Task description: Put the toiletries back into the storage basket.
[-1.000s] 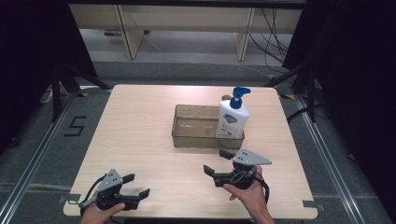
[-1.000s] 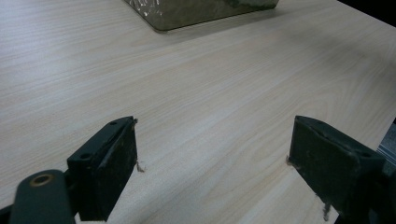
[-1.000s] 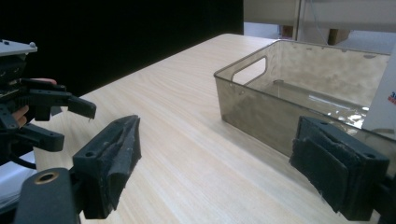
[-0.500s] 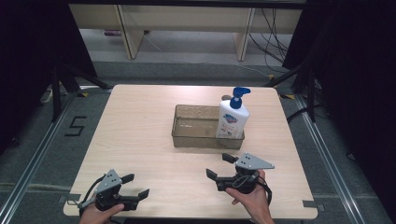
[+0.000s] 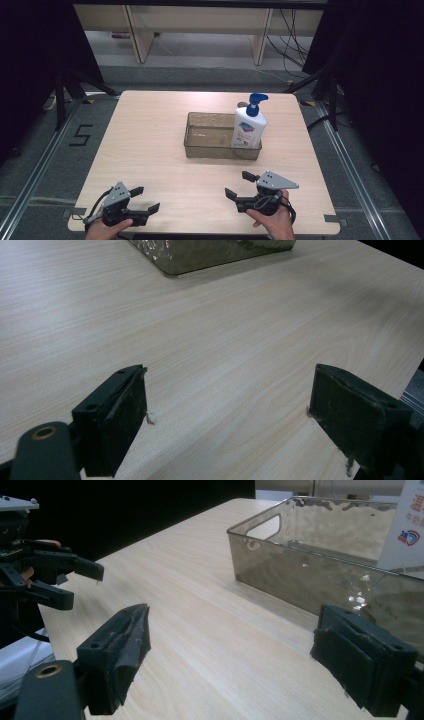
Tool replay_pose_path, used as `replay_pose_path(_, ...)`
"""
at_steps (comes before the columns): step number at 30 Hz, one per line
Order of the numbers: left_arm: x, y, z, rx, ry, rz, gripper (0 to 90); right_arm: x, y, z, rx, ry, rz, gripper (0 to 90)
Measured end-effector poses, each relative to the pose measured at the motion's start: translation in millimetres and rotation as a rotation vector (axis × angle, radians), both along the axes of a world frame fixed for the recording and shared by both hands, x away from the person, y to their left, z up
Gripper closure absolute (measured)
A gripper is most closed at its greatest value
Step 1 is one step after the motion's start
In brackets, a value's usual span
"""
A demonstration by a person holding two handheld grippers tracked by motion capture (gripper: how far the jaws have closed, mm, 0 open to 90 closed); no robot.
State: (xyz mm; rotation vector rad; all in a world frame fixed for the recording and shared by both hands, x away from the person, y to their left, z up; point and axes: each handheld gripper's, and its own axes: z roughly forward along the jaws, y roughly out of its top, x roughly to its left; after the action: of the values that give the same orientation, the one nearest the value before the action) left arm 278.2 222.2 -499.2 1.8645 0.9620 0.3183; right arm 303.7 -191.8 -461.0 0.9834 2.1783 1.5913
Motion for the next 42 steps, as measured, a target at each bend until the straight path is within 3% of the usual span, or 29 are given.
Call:
replay_pose_path(1, 0.0, 0.0, -0.1, 0.001, 0.001, 0.002, 14.7, -2.8, -0.2, -1.3, 0.011, 0.019, -0.007, 15.5)
replay_pose_path(10, 0.0, -0.4, -0.3, -0.001, 0.0, 0.004, 14.7, -9.5, -5.7, -5.4, -0.007, 0.018, -0.014, 15.5)
replay_pose_path(13, 0.0, -0.5, -0.5, -0.001, 0.001, 0.004, 14.7, -13.6, -7.0, -5.8, -0.007, 0.046, -0.018, 15.4)
replay_pose_path(14, 0.0, -0.3, -0.3, 0.003, 0.0, 0.002, 14.7, -13.1, -8.5, -6.5, -0.017, 0.03, -0.011, 15.4)
replay_pose_path(17, -0.2, -0.2, -0.2, 0.002, 0.0, 0.001, 14.7, -15.9, -11.1, -7.9, -0.023, 0.037, -0.022, 15.4)
replay_pose_path(18, -0.2, 0.1, -0.1, 0.006, 0.0, -0.001, 14.7, -19.9, -10.8, -7.6, -0.012, 0.085, -0.037, 15.4)
replay_pose_path(19, -0.1, -0.1, -0.3, 0.003, 0.0, 0.002, 14.7, -17.4, -12.4, -9.3, -0.021, 0.039, -0.025, 15.4)
replay_pose_path(26, -0.1, -0.4, -0.6, -0.001, 0.001, 0.003, 14.7, -25.3, -17.0, -13.8, -0.033, 0.064, -0.046, 15.4)
replay_pose_path(29, -0.5, -0.6, -0.1, 0.008, 0.005, 0.008, 14.7, -28.7, -18.2, -14.6, -0.032, 0.088, -0.026, 15.4)
replay_pose_path(34, -0.4, 0.0, -0.2, 0.014, 0.003, 0.001, 14.7, -34.2, -20.9, -17.1, -0.067, 0.065, -0.043, 15.4)
replay_pose_path(35, -0.5, -0.6, -0.1, 0.012, 0.005, 0.006, 14.7, -35.8, -20.3, -18.2, -0.066, 0.087, -0.047, 15.4)
replay_pose_path(36, -0.5, -0.6, -0.2, 0.01, 0.004, 0.007, 14.7, -35.5, -21.2, -18.9, -0.074, 0.068, -0.042, 15.4)
replay_pose_path(40, -0.3, -1.2, -0.7, -0.003, 0.009, 0.02, 14.7, -40.6, -23.2, -18.6, -0.082, 0.081, -0.044, 15.5)
replay_pose_path(41, -0.4, -1.2, -0.7, -0.004, 0.008, 0.019, 14.7, -39.8, -25.1, -18.8, -0.096, 0.056, -0.038, 15.6)
replay_pose_path(42, -0.4, -0.9, -0.4, 0.001, 0.006, 0.016, 14.7, -42.4, -24.8, -18.4, -0.088, 0.087, -0.051, 15.6)
